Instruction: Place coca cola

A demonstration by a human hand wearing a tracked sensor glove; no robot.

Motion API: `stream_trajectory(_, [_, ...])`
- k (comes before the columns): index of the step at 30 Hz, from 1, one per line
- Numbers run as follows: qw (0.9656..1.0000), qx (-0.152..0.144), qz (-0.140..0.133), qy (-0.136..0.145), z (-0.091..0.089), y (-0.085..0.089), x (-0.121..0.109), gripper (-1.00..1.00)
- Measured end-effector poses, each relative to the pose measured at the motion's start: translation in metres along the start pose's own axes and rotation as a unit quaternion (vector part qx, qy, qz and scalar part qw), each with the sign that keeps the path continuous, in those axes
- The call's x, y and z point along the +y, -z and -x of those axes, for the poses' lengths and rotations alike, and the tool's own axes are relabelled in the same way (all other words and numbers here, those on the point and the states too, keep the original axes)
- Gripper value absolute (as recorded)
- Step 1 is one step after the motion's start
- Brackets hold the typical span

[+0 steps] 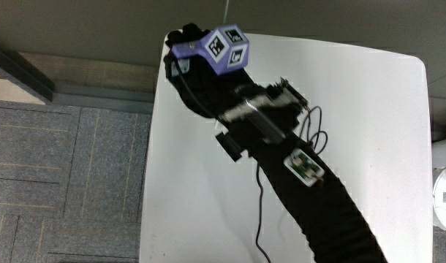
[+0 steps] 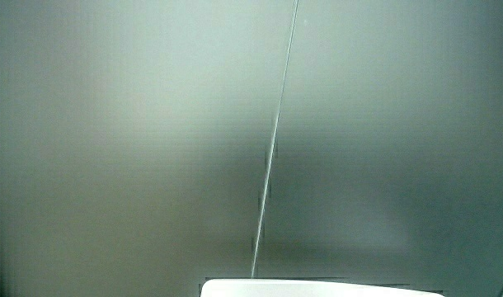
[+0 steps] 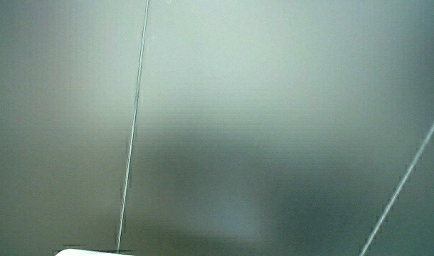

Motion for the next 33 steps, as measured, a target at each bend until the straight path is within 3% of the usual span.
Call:
stream_trajectory(8, [0.9972, 0.025, 0.05, 0.05, -0.024, 0.007, 0.011, 0.0])
stream_trajectory(9, [0.9976, 0.024, 0.041, 0.052, -0.024, 0.006, 0.01, 0.0])
stream_trajectory(14, [0.9964, 0.036, 0.047, 0.06, -0.029, 0.004, 0.01, 0.0])
stream_trajectory(21, [0.9975, 0.025, 0.033, 0.057, -0.032, 0.002, 0.007, 0.0])
stream_trajectory(23, [0.9978, 0.022, 0.038, 0.051, -0.032, 0.004, 0.006, -0.12])
stream_trajectory(25, [0.9982, 0.018, 0.024, 0.051, -0.034, 0.006, 0.005, -0.24])
stream_trajectory(33, [0.9977, -0.036, 0.011, 0.056, -0.039, 0.013, -0.001, -0.71])
